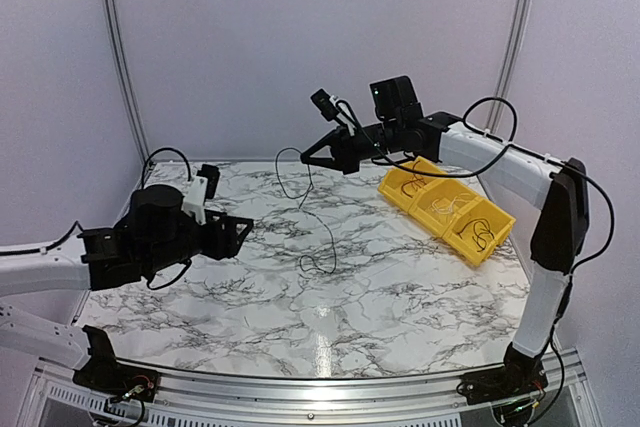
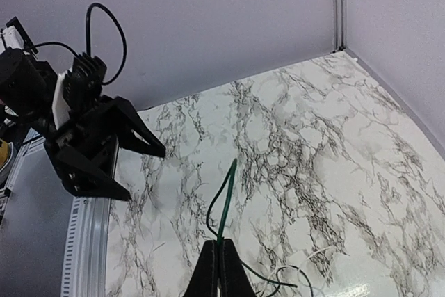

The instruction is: Untangle the cables

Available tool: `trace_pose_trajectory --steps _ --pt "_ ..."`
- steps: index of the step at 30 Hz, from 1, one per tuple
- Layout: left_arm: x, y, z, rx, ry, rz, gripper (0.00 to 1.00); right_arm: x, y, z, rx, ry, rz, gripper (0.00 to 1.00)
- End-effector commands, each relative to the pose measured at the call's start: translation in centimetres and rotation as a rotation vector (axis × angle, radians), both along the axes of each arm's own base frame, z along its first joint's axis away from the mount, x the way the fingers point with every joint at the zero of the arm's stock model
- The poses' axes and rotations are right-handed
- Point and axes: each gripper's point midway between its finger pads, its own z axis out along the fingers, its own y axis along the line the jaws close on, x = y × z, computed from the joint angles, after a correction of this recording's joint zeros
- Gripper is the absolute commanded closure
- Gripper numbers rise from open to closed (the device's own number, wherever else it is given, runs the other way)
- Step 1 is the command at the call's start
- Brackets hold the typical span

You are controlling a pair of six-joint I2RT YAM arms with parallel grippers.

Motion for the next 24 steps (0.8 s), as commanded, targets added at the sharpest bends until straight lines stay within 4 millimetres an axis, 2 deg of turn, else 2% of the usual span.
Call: trace_pose_trajectory --steps 1,3,7,9,14,18,20,24 --pt "2.6 -5.5 2.1 0.029 -0.156 -0.121 0.31 -1.1 1.9 3.1 0.075 -0.018 0.047 1.00" --pt "4.1 -6.6 1.6 0.052 -0.158 -0.089 0.32 -1.7 2.2 4.5 0.101 -0.025 0.055 1.00" --pt "6.4 -6.8 0.8 0.041 -0.200 0.031 0.30 -3.3 3.0 6.2 0.125 -0.019 0.121 1.00" --pt "7.2 -6.9 0.4 0.040 -0.216 0.067 0.29 -3.6 3.1 6.1 0.121 -0.040 0.131 1.00" --pt "8.2 -9.1 0.7 0.013 -0.255 0.040 0.29 -3.7 3.1 6.0 0.117 -0.054 0.139 1.00" --pt "9.0 -9.6 0.8 0.011 -0.274 0.056 0.29 -3.7 3.2 5.8 0.117 -0.056 0.147 1.00" --pt "9.4 -9.7 0.8 0.018 -0.283 0.067 0.33 -4.0 3.4 5.9 0.121 -0.058 0.160 1.00" --pt "10.4 -10.3 0.1 0.029 -0.285 0.066 0.49 -4.4 3.2 7.1 0.137 -0.079 0.169 1.00"
